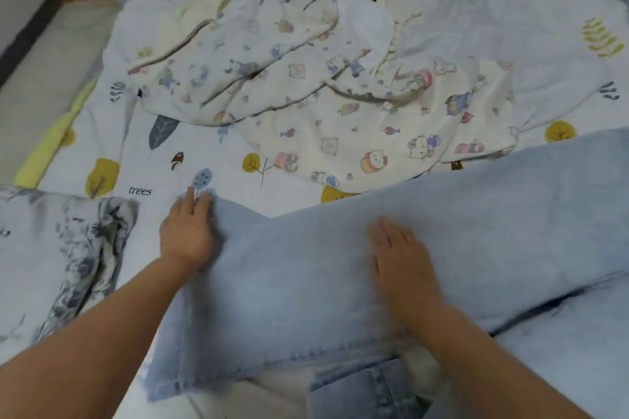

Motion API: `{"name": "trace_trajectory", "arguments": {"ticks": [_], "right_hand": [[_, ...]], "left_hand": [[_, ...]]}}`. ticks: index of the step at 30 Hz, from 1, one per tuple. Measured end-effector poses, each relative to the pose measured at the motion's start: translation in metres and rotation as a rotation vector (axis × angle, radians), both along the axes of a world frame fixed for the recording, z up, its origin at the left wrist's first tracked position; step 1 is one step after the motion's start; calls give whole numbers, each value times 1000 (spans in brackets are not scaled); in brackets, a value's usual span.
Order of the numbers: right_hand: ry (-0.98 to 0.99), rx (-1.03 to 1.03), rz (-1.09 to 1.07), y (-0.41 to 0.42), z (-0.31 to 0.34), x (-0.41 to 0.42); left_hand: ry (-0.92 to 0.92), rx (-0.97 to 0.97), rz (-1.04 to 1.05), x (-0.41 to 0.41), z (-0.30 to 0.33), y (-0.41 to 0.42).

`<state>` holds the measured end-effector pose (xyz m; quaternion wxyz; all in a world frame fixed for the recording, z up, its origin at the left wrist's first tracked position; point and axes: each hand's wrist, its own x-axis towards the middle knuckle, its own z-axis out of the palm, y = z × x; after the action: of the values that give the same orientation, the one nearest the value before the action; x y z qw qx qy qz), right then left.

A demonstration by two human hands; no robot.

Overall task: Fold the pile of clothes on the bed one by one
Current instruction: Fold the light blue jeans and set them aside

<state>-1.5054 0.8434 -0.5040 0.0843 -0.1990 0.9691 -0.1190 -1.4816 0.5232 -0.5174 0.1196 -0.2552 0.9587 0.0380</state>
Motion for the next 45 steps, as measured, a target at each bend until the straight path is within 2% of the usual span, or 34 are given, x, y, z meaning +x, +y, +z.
{"name": "trace_trajectory", "arguments": {"ticks": [2,5,10,13,15,18,20,22,25,28,30,32,35,37,39,43,45], "right_hand": [[33,72,13,-19,-5,-16],[-3,108,29,-43,-15,-36],[-63,198,71,-73,-16,-57],[70,-4,-96,-82,-7,-70],[113,-137,-184,-89,-3,-77],[3,-157,-227,-99,-8,-79],[-55,-78,-199,-101,-17,-67],[-63,64,-122,-97,-30,-45],[-260,267,59,-85,-45,-13],[-376,257,147,-72,-41,-6],[-387,144,103,-63,-26,-7],[-367,65,42,-49,-12,-2],[-361,83,75,-20,2,15],[-390,90,111,-2,7,26],[-429,102,149,17,12,35],[-563,213,242,54,23,53],[-642,379,333,70,28,63]], "left_hand": [[1,70,24,-12,-12,-13],[76,259,171,-20,-21,-20],[538,329,321,-14,6,-36],[733,273,337,-16,22,-48],[757,234,334,-24,24,-54],[648,124,245,-36,14,-50],[548,43,162,-34,4,-41],[444,33,-29,-19,-12,-26],[92,32,-319,10,-40,-10],[-125,41,-292,20,-51,-7],[-52,51,-223,18,-34,8],[120,145,-204,18,-12,37],[126,431,-355,37,14,98],[69,598,-441,54,17,140],[-49,676,-480,73,13,179],[-376,718,-381,103,2,222],[-392,693,-335,112,4,226]]}}
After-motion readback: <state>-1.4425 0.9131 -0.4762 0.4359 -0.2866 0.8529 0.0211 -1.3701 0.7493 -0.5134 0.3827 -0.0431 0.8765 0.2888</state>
